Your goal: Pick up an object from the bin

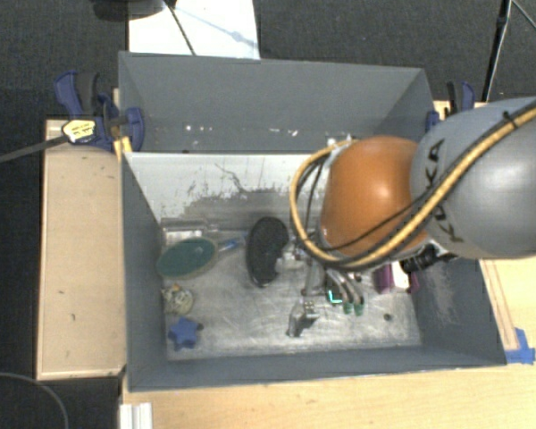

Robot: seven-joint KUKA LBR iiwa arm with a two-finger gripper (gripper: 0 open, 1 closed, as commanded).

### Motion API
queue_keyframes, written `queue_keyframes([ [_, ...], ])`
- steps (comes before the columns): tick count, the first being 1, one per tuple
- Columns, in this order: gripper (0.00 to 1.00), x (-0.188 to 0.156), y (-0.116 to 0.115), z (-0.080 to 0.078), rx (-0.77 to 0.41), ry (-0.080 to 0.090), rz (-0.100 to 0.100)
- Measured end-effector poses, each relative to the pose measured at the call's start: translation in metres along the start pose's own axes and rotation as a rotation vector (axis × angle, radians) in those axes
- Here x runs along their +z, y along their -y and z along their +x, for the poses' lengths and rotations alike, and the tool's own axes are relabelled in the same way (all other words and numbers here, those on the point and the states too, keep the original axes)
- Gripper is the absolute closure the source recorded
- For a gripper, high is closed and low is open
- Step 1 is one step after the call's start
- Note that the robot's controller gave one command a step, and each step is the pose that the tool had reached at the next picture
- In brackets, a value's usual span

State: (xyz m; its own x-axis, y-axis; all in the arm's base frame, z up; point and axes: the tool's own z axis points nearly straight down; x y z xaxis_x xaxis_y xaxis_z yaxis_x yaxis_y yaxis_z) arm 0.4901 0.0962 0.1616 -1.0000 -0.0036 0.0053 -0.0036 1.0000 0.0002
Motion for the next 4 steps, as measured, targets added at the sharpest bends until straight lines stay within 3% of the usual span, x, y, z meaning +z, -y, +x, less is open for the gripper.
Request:
queue_keyframes([
  [1,0.0,0.055,0.011,-0.058,0.11,0.021,0.001],
  [2,0.0,0.074,0.025,-0.095,0.177,0.016,-0.001],
  [3,1.0,0.076,0.024,-0.092,0.178,0.009,-0.001],
  [4,1.0,-0.009,0.02,-0.096,0.192,0.016,-0.003],
])
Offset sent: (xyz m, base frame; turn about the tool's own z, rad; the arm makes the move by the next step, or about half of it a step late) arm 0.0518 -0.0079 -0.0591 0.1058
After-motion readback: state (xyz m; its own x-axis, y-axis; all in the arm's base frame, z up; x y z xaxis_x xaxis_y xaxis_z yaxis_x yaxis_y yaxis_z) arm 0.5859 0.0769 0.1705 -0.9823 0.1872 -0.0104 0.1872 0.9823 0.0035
